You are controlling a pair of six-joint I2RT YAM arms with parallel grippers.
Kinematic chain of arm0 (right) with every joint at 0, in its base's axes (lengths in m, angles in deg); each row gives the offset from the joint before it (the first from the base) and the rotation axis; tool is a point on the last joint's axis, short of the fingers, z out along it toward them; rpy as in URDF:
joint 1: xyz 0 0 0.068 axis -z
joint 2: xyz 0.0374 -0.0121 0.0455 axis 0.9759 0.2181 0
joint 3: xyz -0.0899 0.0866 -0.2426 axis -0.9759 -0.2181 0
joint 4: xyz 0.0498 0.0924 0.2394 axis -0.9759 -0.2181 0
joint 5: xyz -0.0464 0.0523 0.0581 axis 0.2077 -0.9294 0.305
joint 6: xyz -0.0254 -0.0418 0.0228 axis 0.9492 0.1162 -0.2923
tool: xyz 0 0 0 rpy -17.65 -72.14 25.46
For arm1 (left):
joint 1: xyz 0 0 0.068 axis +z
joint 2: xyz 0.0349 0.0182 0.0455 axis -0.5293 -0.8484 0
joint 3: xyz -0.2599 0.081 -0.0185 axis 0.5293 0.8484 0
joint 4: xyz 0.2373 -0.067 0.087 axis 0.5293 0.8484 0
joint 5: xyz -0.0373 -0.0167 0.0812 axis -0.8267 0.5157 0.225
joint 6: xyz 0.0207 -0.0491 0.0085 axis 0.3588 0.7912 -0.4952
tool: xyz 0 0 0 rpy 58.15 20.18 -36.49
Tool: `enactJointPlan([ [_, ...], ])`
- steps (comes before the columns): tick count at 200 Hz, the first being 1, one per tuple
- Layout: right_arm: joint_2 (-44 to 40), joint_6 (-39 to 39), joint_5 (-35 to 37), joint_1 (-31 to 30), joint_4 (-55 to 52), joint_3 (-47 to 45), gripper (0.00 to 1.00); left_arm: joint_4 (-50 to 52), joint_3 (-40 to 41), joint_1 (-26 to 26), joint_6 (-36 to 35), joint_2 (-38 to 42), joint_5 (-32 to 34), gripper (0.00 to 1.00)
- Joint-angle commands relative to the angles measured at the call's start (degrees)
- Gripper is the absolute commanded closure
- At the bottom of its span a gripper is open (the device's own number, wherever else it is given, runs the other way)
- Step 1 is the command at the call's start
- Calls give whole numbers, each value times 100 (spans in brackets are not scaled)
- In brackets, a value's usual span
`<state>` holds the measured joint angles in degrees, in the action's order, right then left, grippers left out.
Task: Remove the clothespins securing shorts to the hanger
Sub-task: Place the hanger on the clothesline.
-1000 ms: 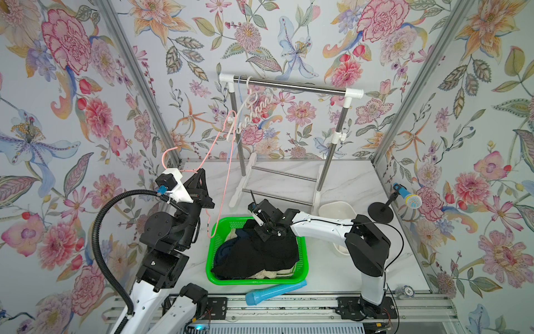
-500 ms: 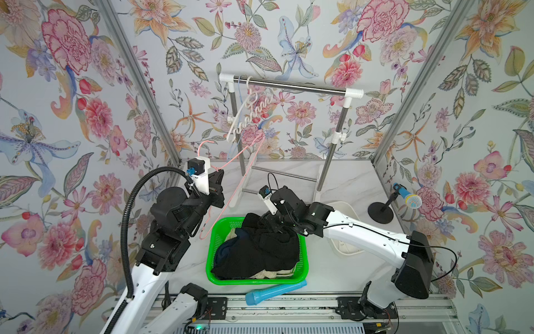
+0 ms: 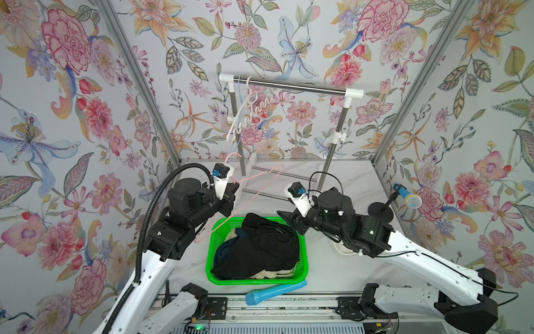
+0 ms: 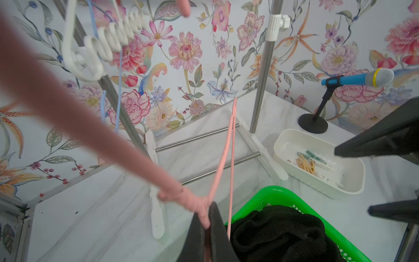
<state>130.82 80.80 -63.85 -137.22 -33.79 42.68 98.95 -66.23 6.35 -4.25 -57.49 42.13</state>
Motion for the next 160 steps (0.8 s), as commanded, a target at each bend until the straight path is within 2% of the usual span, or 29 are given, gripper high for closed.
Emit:
enactJointPlan([
  [1, -86, 1009, 459, -190, 509, -141, 38, 320, -259, -551, -287, -141, -228, 100],
  [17, -36, 1515, 699, -295, 534, -67, 37, 485, -413, -1043, -367, -319, 33, 100],
  [33, 93, 1881, 797, -302, 459, 71, 37, 580, -542, -1275, -397, -451, 13, 100],
  [65, 388, 2289, 703, -292, 150, 323, 37, 677, -683, -1402, -427, -550, -20, 100],
  [106, 665, 2450, 880, -190, 135, 355, 42, 843, -692, -1550, -595, -529, -707, 100],
  [117, 707, 2487, 904, -160, 135, 338, 51, 910, -669, -1563, -651, -505, -851, 100],
  [131, 712, 2555, 920, -145, 142, 311, 82, 993, -621, -1563, -674, -441, -931, 100],
  [142, 663, 2654, 963, -134, 208, 253, 99, 1051, -576, -1564, -687, -362, -940, 100],
  [150, 585, 2758, 1017, -131, 314, 163, 100, 1088, -531, -1551, -702, -294, -931, 100],
  [160, 456, 2941, 1080, -123, 488, 14, 100, 1146, -455, -1546, -726, -162, -877, 91],
])
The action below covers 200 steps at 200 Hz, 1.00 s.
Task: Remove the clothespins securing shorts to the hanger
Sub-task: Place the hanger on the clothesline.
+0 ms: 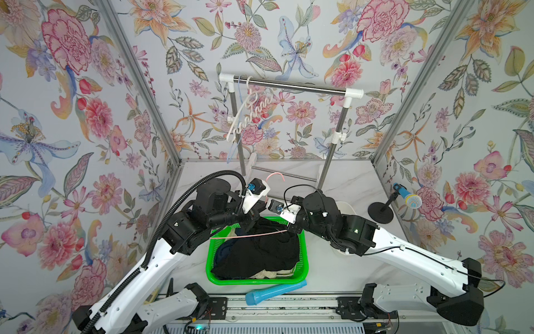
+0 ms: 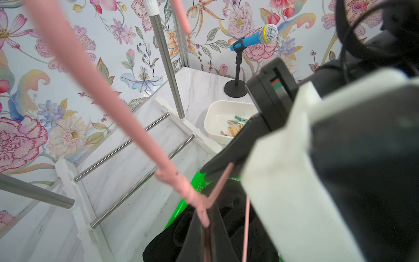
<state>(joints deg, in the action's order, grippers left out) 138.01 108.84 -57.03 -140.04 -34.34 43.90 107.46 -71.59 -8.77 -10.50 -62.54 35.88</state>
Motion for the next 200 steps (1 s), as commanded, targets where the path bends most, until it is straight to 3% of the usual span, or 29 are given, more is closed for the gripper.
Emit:
enactJointPlan([
  [1, -279, 159, 398, 157, 555, -119, 100, 304, 87, -32, -103, 351, -239, 90],
  [32, -687, 515, 342, 160, 812, -421, 100, 737, 103, 184, -185, 548, 38, 65],
  [53, -838, 671, 311, 155, 775, -478, 100, 909, 62, 425, -241, 599, -42, 62],
  [76, -841, 734, 339, 123, 646, -448, 100, 1121, -23, 470, -395, 516, -109, 69],
  [94, -798, 787, 372, 86, 610, -445, 100, 1175, -47, 470, -472, 418, -128, 84],
  [109, -753, 808, 380, 77, 609, -447, 100, 1114, -60, 470, -492, 356, -172, 89],
  [125, -701, 801, 438, 84, 615, -443, 100, 1075, -99, 470, -492, 302, -179, 100],
  [134, -676, 784, 491, 99, 622, -438, 100, 1010, -117, 470, -492, 296, -110, 100],
  [141, -672, 734, 528, 110, 637, -425, 91, 918, -126, 465, -492, 291, 14, 100],
  [153, -672, 606, 513, 152, 615, -375, 57, 765, -165, 469, -439, 271, 234, 100],
  [162, -703, 497, 512, 189, 615, -337, 43, 674, -233, 469, -366, 215, 401, 100],
  [200, -956, -46, 651, 260, 624, -60, 22, 565, -879, 516, -133, -310, 1289, 100],
])
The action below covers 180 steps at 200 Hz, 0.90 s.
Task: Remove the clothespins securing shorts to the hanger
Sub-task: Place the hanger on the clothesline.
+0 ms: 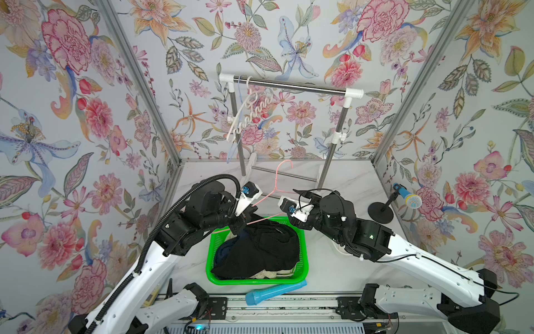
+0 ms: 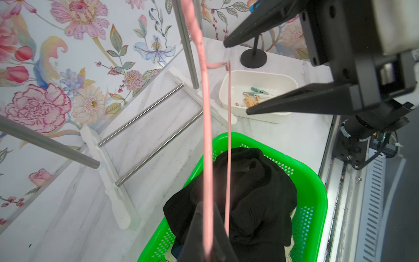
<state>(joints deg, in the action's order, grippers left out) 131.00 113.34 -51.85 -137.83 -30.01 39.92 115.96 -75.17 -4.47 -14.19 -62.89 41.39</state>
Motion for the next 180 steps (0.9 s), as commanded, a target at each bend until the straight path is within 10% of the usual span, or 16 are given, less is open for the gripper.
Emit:
enactJointPlan([
  [1, -271, -506, 143, 35, 194, 351, 22, -279, -544, 88, 237, -292, 749, 100],
  [180, -1317, -2054, 1125, -1, -392, -49, 3, -2162, -3891, 768, 1422, -3619, 1813, 100],
])
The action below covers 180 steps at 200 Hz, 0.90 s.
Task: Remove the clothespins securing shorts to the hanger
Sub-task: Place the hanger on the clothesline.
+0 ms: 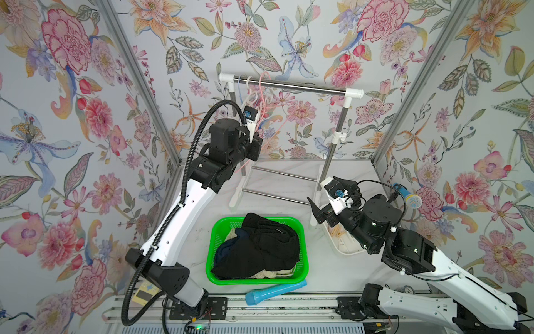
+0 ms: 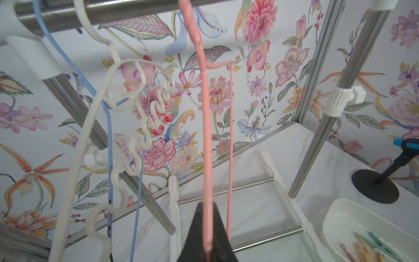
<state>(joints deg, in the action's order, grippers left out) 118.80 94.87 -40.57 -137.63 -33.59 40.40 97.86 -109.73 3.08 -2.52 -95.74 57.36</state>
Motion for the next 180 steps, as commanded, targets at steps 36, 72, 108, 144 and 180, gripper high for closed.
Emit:
enactJointPlan([
  [36, -93, -290, -61, -32, -34, -170, 3, -155, -1233, 17, 301, -989, 209, 100],
  [72, -62, -339, -87, -33, -29, -212, 3, 70, -1583, 19, 336, -1429, 91, 100],
  [108, -54, -369, -4, -25, -34, -249, 3, -39, -1125, 17, 397, -1452, -78, 100],
  [144, -71, -570, 39, -28, -34, -365, 2, -228, -555, 10, 439, -1262, -160, 100],
  [180, -84, -730, 4, -32, -17, -453, 2, -184, -452, 10, 442, -1208, -236, 97],
])
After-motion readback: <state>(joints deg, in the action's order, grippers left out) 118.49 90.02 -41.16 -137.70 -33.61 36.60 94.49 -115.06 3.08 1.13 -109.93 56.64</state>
